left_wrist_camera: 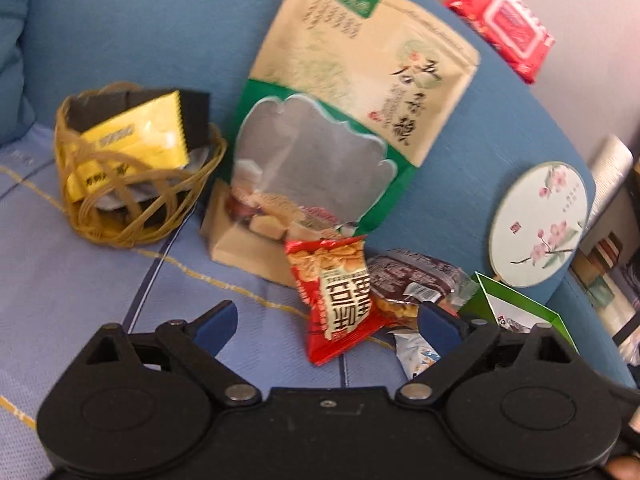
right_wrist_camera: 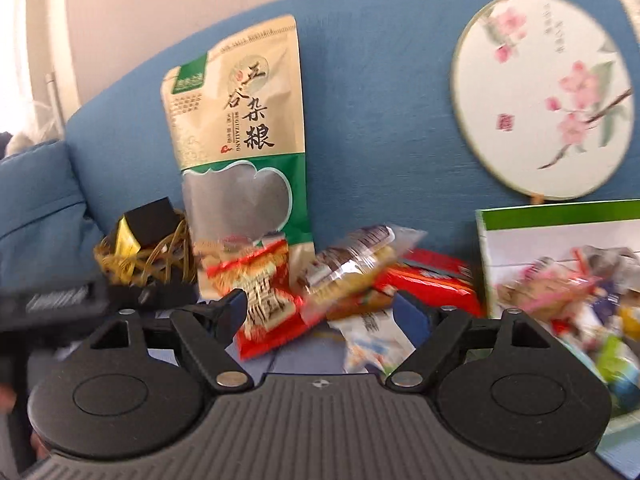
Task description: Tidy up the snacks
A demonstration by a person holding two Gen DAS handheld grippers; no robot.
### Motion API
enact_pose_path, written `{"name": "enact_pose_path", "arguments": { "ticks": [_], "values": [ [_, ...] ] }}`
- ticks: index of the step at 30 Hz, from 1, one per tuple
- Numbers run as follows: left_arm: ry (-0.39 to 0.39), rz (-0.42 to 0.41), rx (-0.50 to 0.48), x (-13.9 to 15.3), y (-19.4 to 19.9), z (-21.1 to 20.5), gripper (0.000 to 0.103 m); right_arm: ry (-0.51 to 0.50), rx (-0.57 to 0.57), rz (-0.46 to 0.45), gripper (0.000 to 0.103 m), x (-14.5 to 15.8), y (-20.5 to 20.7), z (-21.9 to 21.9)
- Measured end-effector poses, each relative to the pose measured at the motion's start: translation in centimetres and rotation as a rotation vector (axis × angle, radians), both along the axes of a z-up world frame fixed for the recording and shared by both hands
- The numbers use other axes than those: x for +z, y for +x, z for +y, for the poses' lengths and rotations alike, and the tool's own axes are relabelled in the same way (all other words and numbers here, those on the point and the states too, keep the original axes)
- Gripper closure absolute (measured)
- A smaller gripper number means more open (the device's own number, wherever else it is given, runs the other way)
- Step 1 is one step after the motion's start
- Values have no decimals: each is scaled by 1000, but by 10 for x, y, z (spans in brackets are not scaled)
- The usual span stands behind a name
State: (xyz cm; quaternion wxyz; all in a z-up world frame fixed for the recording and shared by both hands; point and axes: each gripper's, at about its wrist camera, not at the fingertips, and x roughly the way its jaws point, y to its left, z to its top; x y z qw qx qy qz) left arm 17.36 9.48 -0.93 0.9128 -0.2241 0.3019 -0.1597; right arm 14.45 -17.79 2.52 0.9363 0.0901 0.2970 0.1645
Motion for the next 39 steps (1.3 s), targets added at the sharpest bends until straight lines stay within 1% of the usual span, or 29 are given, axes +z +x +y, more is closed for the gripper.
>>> {"name": "enact_pose_path", "arguments": {
  "ticks": [3, 6, 7, 8, 9, 10, 11, 13, 14, 17, 20, 21, 23, 24, 25, 26, 28, 30, 33, 36, 39],
  "values": [
    [-34, 33, -12, -4, 3, 2, 0, 10, -88, 47, 0, -9, 24, 4],
    [-47, 31, -34, -2, 2, 2, 0, 66, -135, 141, 0, -18, 50, 2],
    [-50, 28, -44, -2, 2, 1, 0, 79, -113, 164, 40, -20, 55, 2],
    [-55, 24, -60, -1, 1, 0, 0, 77, -102, 179, 49, -19, 55, 2],
    [-62, 20, -80, -1, 0, -1, 0, 76, -86, 175, 52, -16, 51, 1],
    [-70, 17, -102, -1, -1, -2, 0, 80, -52, 162, 60, -11, 43, -1],
    [-80, 17, -124, -1, -2, -3, 0, 87, -22, 159, 65, -7, 34, -4],
    [-108, 25, -167, -2, -4, -6, 0, 112, 44, 159, 70, -1, 7, -15],
    [-118, 29, -187, -3, -4, -8, 0, 129, 72, 167, 71, 0, -9, -25],
    [-132, 52, -251, -8, -7, -20, 0, 190, 100, 212, 71, -2, -48, -56],
    [-164, 90, -325, -16, -14, -35, 0, 310, 100, 309, 70, -14, -83, -93],
    [-186, 111, -362, -21, -17, -42, 0, 304, 89, 333, 69, -18, -93, -101],
    [-201, 142, -421, -28, -21, -57, 0, 187, 12, 310, 47, -19, -109, -111],
    [-192, 150, -440, -30, -23, -64, 0, 136, -40, 285, 42, -18, -115, -115],
    [-177, 158, -454, -34, -26, -71, 0, 110, -75, 274, 31, -18, -120, -118],
    [-163, 166, -464, -37, -29, -78, 0, 103, -98, 265, 24, -18, -124, -122],
    [-155, 178, -477, -43, -33, -86, 0, 127, -121, 247, 22, -17, -130, -125],
    [-148, 187, -488, -47, -34, -92, 0, 141, -131, 253, 22, -18, -132, -127],
    [-117, 166, -486, -47, -35, -94, 0, 150, -144, 262, 21, -20, -135, -120],
    [-128, 172, -481, -48, -34, -91, 0, 189, -144, 288, 17, -23, -130, -119],
    [-123, 174, -481, -49, -34, -91, 0, 181, -174, 313, 15, -26, -125, -111]
  ]
}}
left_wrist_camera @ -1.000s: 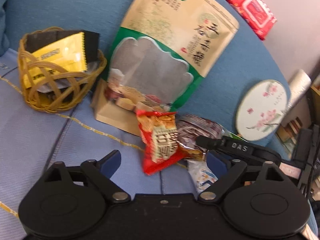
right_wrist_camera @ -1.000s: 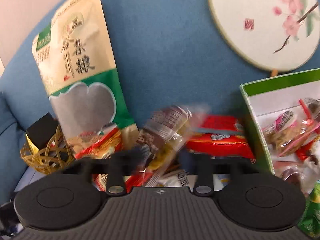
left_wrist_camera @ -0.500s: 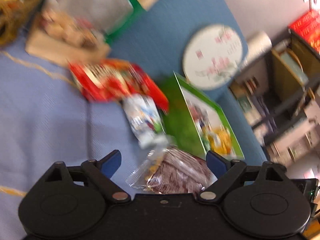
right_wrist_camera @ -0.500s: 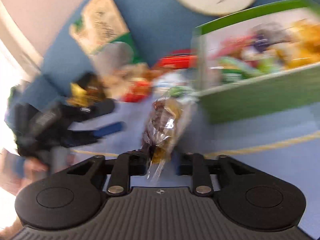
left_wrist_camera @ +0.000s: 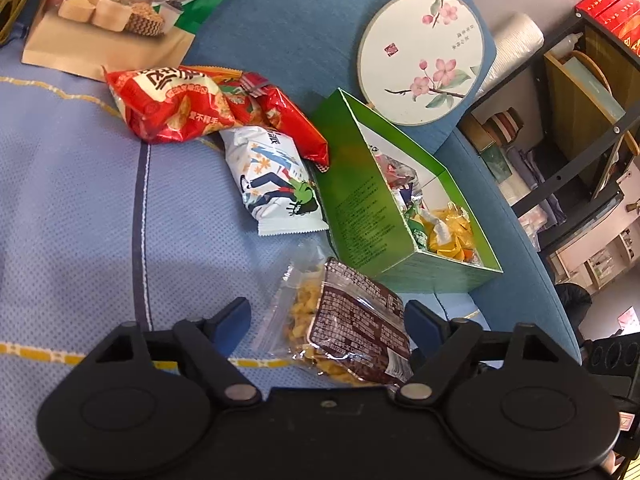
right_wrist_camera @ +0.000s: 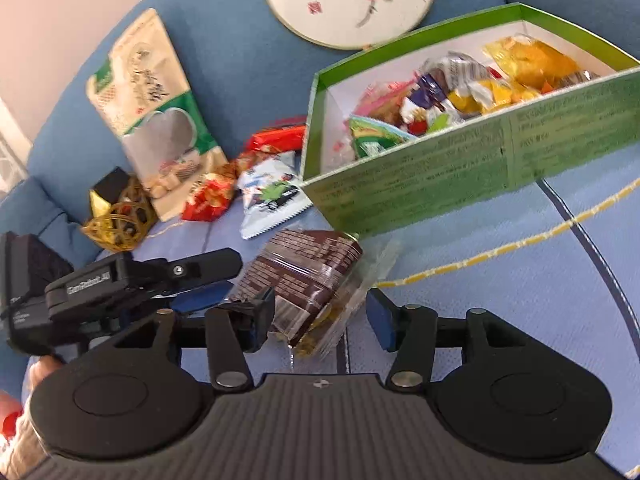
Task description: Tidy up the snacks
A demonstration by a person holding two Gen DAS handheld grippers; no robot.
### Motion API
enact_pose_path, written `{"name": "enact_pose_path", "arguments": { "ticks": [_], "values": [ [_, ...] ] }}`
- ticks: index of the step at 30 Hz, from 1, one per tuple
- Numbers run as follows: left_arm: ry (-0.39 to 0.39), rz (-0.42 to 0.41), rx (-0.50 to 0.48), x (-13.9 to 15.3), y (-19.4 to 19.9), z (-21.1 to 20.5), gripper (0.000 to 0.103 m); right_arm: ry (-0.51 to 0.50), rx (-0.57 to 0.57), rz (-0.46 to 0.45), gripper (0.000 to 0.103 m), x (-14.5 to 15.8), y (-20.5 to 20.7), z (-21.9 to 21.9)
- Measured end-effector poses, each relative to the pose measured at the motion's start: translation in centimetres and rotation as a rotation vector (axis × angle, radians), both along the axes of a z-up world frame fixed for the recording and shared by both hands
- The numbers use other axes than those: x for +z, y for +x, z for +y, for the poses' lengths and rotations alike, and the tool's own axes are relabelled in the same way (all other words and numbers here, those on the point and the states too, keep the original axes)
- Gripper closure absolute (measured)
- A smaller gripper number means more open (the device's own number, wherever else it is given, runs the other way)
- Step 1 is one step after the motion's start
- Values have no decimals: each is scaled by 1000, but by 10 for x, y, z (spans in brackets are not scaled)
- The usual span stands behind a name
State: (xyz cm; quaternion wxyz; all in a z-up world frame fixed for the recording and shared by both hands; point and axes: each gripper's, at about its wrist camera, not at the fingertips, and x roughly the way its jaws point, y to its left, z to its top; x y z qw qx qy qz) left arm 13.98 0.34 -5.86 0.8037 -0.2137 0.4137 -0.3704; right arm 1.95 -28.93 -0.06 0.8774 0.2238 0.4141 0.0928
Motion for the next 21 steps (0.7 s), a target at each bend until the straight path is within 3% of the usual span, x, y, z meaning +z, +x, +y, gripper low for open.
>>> {"name": "enact_pose_path", "arguments": {
  "ticks": [2, 3, 4, 5, 6, 7, 8, 10, 11, 13, 19, 21],
  "values": [
    [11, 5, -22, -1, -1, -4, 28, 10, -12, 17, 13, -5, 1, 3],
    [25, 6, -28, -3, -2, -7, 54, 12, -20, 19, 14, -7, 1, 5],
    [39, -3, -29, -4, -4, -9, 69, 9, -24, 12, 19, -8, 0, 6],
    [45, -12, -34, -5, -6, -10, 73, -3, -27, 7, 31, -10, 0, 7],
    [33, -7, -36, -6, -7, -10, 76, -7, -28, -1, 33, -10, -1, 6],
    [16, 6, -41, -6, -8, -9, 93, -1, -18, -10, 53, -8, -3, 6],
    [-9, 21, -55, -7, -9, -9, 100, 14, -9, -7, 58, -7, -4, 5],
    [-39, 17, -66, -1, -13, -11, 103, 1, 4, -27, 63, -2, -9, 4],
    [-34, -8, -75, 4, -17, -13, 103, 1, 14, -45, 80, 1, -13, 3],
    [-35, -75, -89, 18, -29, -19, 103, -1, 20, -83, 81, 8, -22, 3],
    [-58, -177, -108, 45, -45, -23, 103, 15, -8, -187, 82, 25, -40, -7],
    [-30, -166, -108, 39, -42, -25, 103, 31, -23, -176, 66, 19, -36, -9]
  ]
}}
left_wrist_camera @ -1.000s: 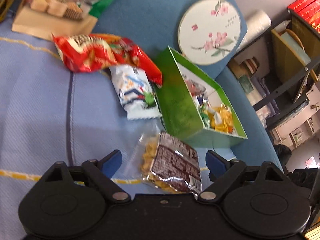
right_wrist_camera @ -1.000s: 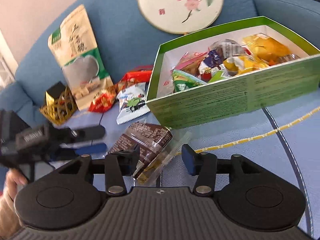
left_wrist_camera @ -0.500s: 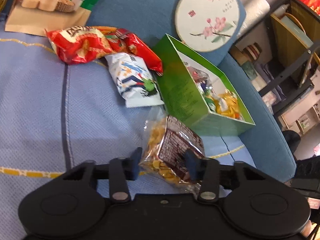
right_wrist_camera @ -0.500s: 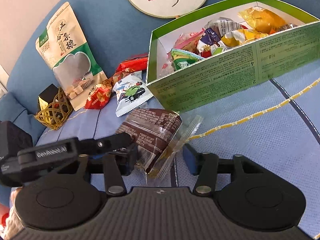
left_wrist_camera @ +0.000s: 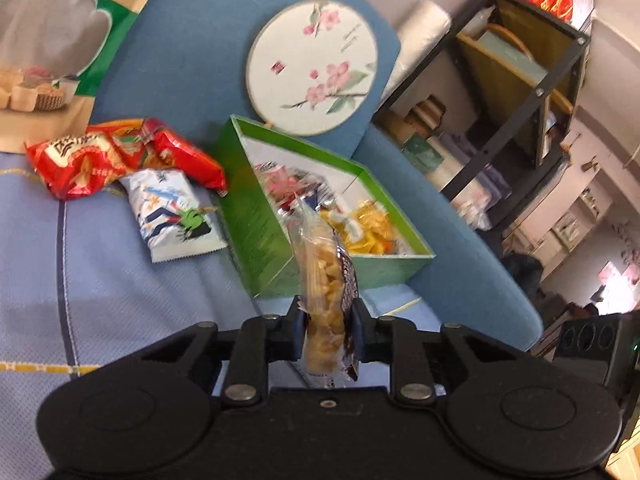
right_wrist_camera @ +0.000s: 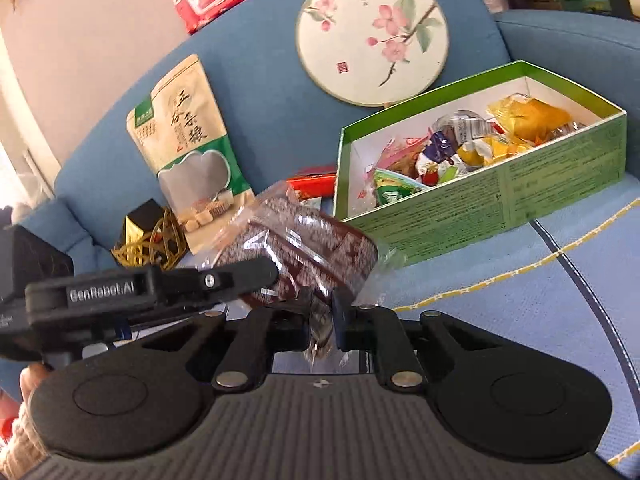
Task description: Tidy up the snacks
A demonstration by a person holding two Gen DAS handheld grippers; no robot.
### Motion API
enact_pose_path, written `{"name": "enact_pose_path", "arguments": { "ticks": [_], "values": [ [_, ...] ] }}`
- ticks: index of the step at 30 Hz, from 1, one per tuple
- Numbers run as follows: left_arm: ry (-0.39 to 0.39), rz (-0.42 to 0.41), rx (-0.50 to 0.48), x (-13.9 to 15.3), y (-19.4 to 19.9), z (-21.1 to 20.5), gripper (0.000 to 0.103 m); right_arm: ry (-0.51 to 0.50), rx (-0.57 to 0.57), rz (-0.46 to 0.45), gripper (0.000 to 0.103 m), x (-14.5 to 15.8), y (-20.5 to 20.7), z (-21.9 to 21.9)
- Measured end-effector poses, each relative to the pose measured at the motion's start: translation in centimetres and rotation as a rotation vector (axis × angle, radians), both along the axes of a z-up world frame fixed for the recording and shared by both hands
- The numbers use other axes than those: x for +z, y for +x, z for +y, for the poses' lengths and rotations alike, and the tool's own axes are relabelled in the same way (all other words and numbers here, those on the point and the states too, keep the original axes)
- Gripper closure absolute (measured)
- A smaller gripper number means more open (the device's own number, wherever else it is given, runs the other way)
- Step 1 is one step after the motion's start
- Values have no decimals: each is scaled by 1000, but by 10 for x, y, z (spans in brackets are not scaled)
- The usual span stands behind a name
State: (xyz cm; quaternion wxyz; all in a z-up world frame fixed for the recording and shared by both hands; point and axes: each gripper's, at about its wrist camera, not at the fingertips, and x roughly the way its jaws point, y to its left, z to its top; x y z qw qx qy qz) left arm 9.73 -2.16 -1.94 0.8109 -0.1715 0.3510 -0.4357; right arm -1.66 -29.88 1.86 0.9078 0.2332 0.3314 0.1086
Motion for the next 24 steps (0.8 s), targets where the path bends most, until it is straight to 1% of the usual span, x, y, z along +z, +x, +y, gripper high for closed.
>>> {"name": "enact_pose_path", "arguments": {
  "ticks": [1, 2, 3, 4, 5, 6, 8, 10, 13, 16, 18, 20, 22, 23, 24],
  "values": [
    [21, 21, 14, -6, 3, -1, 103, -2, -11, 21, 56, -5, 2, -1],
    [35, 44, 20, -12, 7, 0, 103, -6, -22, 46, 49, -9, 4, -1],
    [47, 72, 33, -19, 11, 1, 81, -4, -28, 67, 47, -14, 5, -1],
    [49, 89, 56, -22, 13, 3, 51, 3, -36, 85, 33, -19, 5, -2],
    [46, 100, 80, -24, 15, 8, 42, 13, -44, 97, 17, -22, 5, -2],
    [43, 109, 94, -26, 17, 10, 35, 28, -52, 106, 15, -25, 5, -3],
    [38, 110, 114, -25, 21, 15, 30, 61, -51, 118, 14, -31, 6, -5],
    [39, 99, 147, -24, 23, 20, 11, 69, -47, 128, 14, -34, 7, -3],
    [61, 94, 181, -28, 28, 26, 1, 78, -36, 133, 13, -40, 14, 3],
    [60, 145, 206, -37, 35, 30, 1, 87, -37, 124, 12, -46, 24, 6],
    [41, 148, 206, -40, 37, 31, 1, 94, -40, 113, 10, -49, 30, 6],
    [40, 141, 206, -40, 38, 31, 2, 112, -48, 102, 10, -54, 36, 5],
    [55, 116, 204, -42, 37, 27, 10, 137, -52, 84, 10, -59, 41, 4],
    [70, 96, 197, -42, 36, 24, 11, 148, -49, 75, 10, -61, 43, 4],
    [84, 75, 191, -42, 34, 21, 23, 152, -44, 67, 10, -63, 45, 4]
  ]
}}
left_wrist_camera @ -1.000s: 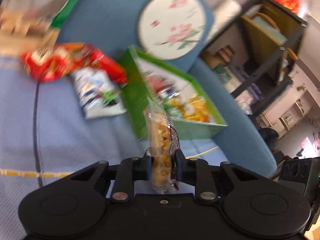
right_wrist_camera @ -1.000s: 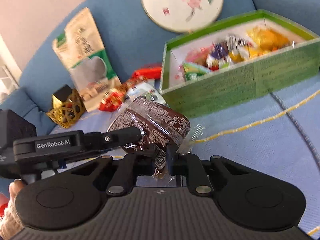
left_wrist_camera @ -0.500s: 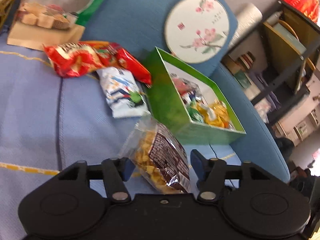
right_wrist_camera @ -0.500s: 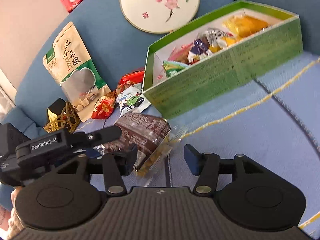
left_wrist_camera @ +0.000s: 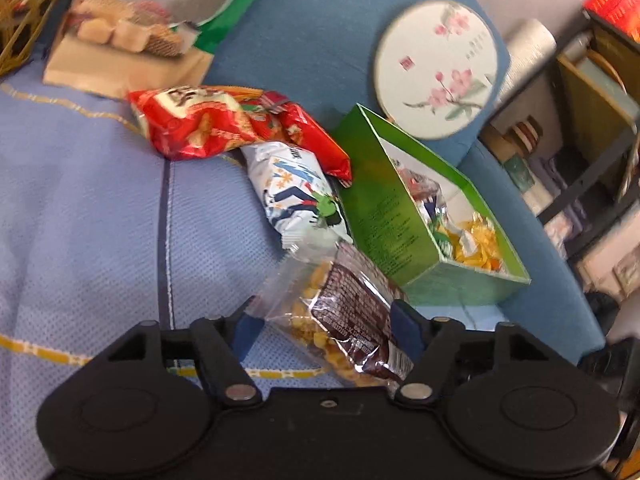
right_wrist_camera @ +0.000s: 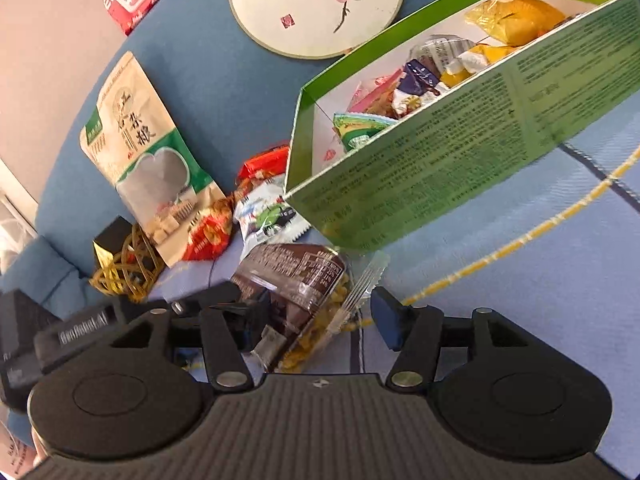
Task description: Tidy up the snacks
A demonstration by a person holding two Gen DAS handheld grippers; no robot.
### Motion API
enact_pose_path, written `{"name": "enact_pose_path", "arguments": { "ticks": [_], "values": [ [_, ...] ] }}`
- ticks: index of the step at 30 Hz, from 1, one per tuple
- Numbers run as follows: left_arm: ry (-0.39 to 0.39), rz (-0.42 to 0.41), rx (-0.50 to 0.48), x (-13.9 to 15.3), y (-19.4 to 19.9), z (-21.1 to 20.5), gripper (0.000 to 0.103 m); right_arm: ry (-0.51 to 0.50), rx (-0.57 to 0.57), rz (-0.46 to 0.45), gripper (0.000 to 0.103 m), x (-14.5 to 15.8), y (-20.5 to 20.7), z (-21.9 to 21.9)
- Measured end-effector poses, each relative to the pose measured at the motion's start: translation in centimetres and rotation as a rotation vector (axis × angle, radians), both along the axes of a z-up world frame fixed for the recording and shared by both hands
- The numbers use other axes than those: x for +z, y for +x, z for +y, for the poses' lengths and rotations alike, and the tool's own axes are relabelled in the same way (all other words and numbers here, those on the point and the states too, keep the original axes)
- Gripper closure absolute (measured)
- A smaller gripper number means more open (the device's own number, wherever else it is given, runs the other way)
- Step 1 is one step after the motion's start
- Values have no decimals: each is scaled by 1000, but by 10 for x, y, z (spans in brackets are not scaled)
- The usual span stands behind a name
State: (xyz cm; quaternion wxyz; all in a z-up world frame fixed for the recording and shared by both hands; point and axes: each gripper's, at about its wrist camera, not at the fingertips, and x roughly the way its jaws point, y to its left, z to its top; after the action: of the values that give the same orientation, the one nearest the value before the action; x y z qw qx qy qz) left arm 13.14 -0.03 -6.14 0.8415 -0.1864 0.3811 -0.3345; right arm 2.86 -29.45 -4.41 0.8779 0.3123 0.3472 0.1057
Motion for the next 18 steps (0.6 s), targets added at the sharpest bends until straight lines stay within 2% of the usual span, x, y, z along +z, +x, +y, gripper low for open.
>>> {"name": "enact_pose_path", "arguments": {
  "ticks": [1, 3, 4, 5, 6, 7, 8, 10, 14, 18],
  "values": [
    [11, -12, -6, -1, -2, -3, 53, -3, 9, -7, 10, -1, 2, 2],
    [-3, -4, 6, -5, -4, -4, 56, -20, 27, -23, 9, -1, 5, 4],
    [-19, 10, 9, -7, -4, -2, 70, -19, 45, -26, 8, -1, 6, 4],
    [-44, 34, 8, -9, -3, 0, 76, -24, 70, -27, 15, 0, 7, 3],
    [-77, 67, 15, -10, -4, 3, 88, -24, 96, -22, 26, 0, 7, 1],
    [-104, 98, 22, -12, -7, 6, 96, 9, 117, -26, 46, 1, 7, -1],
    [-122, 108, 35, -11, -13, 7, 98, 27, 126, -29, 51, 2, 5, -3],
    [-115, 86, 46, -3, -27, 5, 103, -12, 155, -56, 57, 11, 0, 1],
    [-174, 37, 67, 24, -49, 6, 103, -90, 174, -196, 58, 46, -17, 5],
    [-179, -50, 16, 64, -52, -8, 103, -163, 123, -333, 59, 79, -31, 1]
  ]
}}
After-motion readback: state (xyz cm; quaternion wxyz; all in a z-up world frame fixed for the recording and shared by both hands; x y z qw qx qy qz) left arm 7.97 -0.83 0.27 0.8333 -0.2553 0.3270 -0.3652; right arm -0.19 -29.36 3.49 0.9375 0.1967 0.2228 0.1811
